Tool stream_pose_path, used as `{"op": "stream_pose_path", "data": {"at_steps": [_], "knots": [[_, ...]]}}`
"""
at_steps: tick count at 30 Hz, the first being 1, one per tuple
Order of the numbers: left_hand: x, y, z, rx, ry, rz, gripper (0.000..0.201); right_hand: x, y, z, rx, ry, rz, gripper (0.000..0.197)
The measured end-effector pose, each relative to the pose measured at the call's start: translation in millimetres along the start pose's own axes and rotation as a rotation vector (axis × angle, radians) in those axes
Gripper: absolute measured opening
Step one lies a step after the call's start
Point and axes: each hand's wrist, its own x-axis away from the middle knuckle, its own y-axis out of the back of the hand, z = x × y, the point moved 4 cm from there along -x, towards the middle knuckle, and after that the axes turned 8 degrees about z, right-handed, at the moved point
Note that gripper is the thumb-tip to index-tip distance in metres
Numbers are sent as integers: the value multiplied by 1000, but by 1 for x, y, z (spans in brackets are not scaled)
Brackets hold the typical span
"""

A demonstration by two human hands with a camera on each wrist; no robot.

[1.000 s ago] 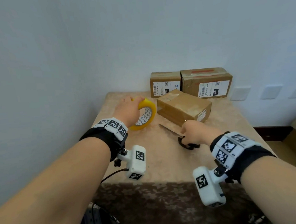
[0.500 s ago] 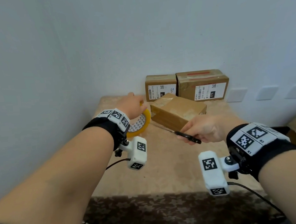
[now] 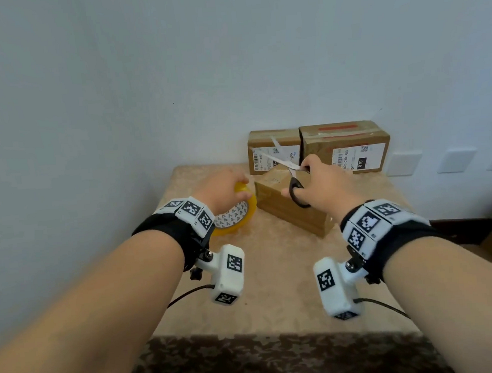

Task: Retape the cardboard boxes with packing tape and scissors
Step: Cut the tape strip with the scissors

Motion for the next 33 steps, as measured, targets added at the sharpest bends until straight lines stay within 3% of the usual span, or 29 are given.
{"op": "stream_pose_path", "data": {"at_steps": [6, 11, 16, 25, 33], "knots": [[0, 2, 6, 38, 1, -4, 40, -34, -7, -8, 257, -68, 161, 97], [-8, 3, 8, 82, 10, -15, 34, -60, -18, -12, 208, -126, 369, 117], [-13, 7, 4, 31, 3, -7, 31, -64, -22, -16, 213, -143, 429, 102], [0, 3, -21, -118, -48, 154, 42, -33, -25, -25, 158, -287, 413, 119], [16, 3, -22, -111, -10, 176, 43, -18, -16, -24, 71, -272, 402, 110]]}}
